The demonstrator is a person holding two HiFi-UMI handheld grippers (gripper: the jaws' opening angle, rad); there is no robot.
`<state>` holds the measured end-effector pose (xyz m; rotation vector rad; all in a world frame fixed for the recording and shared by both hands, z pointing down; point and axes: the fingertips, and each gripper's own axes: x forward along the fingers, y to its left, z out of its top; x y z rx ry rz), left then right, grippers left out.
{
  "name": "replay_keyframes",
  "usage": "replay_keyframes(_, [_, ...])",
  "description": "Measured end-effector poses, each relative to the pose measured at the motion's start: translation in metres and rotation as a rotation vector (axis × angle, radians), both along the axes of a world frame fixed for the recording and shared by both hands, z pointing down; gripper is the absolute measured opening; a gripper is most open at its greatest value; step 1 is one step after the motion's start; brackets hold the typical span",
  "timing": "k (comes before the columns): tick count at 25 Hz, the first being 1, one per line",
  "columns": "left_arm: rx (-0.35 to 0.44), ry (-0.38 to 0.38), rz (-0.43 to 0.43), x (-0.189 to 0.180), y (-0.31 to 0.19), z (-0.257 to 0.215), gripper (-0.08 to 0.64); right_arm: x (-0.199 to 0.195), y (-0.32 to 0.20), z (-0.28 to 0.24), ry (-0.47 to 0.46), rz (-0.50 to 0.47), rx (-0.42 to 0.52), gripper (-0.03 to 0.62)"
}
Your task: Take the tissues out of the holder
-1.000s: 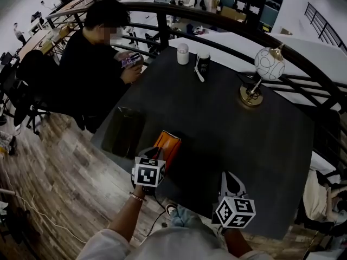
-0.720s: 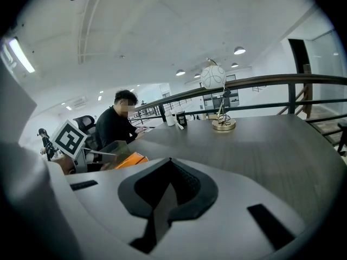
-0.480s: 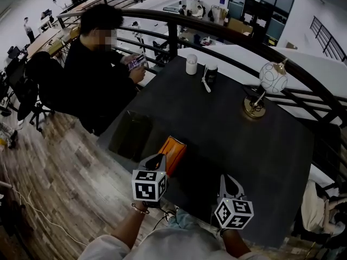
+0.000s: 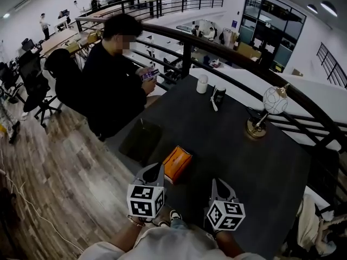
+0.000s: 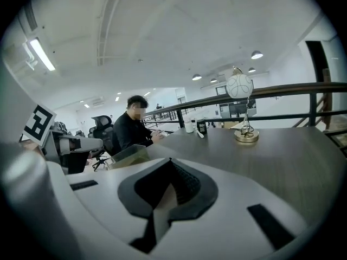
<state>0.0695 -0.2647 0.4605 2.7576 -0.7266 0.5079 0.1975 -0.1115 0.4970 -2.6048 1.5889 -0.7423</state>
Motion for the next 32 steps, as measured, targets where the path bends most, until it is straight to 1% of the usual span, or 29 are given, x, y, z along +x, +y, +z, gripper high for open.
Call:
replay_keyframes(8, [-0.011, -0.003, -0.056, -0.025, 0.003, 0.007, 0.009, -0.036, -0.04, 0.003, 0.005, -0.138, 0.003, 0.006])
replay_keyframes(15, [0.017, -0.017, -0.061, -0.03, 0.003, 0.004, 0.009, -0.052, -0.059, -0.006, 0.031, -0.2, 0.021, 0.006])
replay_keyframes(21, [-0.004, -0.004, -0.053, -0.025, -0.003, 0.004, 0.009, -0.051, -0.067, -0.008, 0.065, -0.21, -0.002, 0.006])
replay_keyframes(32, [0.0, 0.014, -0.073, -0.023, -0.007, 0.002, 0.009, -0.044, -0.065, -0.007, 0.043, -0.19, 0.002, 0.006])
